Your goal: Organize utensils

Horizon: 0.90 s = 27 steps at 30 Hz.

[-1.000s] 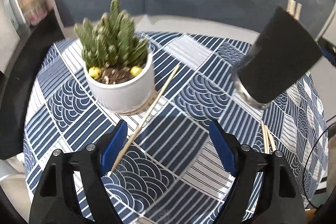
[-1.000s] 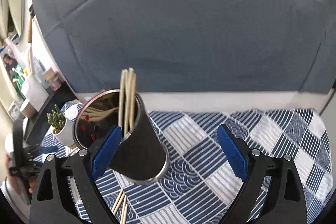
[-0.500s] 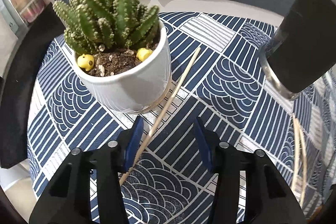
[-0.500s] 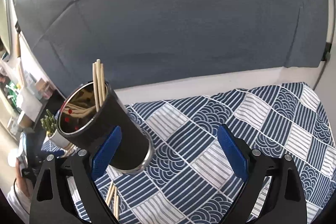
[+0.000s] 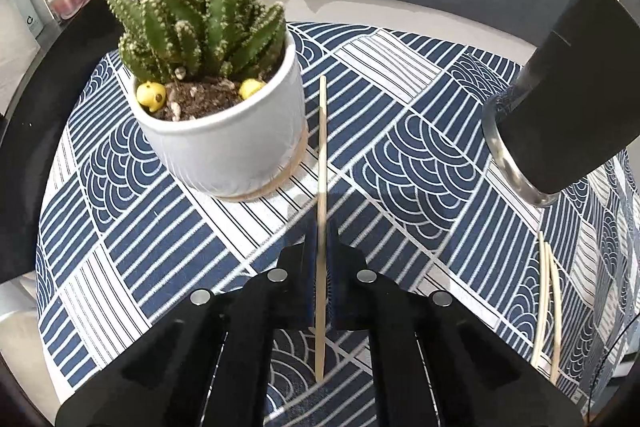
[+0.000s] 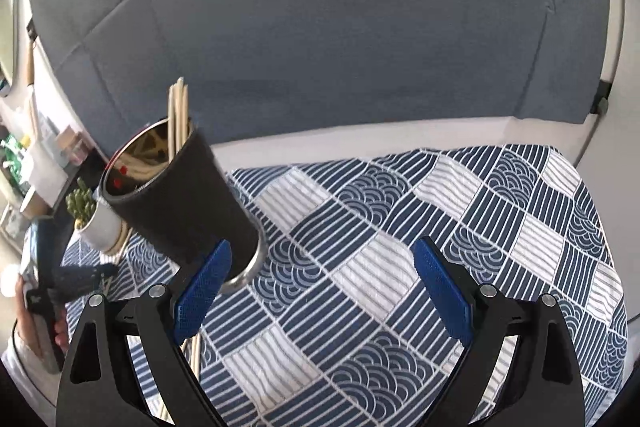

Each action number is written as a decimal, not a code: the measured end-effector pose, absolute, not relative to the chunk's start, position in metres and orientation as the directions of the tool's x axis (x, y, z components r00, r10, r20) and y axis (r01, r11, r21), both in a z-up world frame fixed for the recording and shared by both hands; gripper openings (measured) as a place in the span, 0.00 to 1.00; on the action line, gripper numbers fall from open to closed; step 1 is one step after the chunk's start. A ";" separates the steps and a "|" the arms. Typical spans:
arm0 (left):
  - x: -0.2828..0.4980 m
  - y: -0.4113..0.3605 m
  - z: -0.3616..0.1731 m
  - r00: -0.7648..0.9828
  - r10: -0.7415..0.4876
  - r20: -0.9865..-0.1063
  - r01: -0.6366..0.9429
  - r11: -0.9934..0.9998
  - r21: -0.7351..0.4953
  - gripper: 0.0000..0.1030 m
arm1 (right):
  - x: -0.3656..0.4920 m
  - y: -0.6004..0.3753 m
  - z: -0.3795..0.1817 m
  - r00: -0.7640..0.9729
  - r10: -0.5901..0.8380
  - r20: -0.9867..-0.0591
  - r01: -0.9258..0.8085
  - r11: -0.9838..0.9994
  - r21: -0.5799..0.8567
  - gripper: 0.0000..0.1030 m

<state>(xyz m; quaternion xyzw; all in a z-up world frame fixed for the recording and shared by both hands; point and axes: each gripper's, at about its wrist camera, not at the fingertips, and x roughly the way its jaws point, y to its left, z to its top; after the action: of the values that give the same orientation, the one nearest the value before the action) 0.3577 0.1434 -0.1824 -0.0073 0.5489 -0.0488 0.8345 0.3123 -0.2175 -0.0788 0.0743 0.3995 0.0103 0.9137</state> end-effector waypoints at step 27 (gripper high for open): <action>0.279 0.141 -0.133 0.491 -0.222 -0.843 0.010 0.968 -0.249 0.05 | 0.201 -0.209 -0.034 0.716 0.115 -0.689 -0.067 0.993 0.096 0.86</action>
<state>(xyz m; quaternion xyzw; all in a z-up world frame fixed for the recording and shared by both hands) 0.2794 0.1406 -0.1325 -0.1058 0.5000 -0.0678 0.8569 0.2006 -0.2086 -0.0345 0.0321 0.3737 0.0493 0.9257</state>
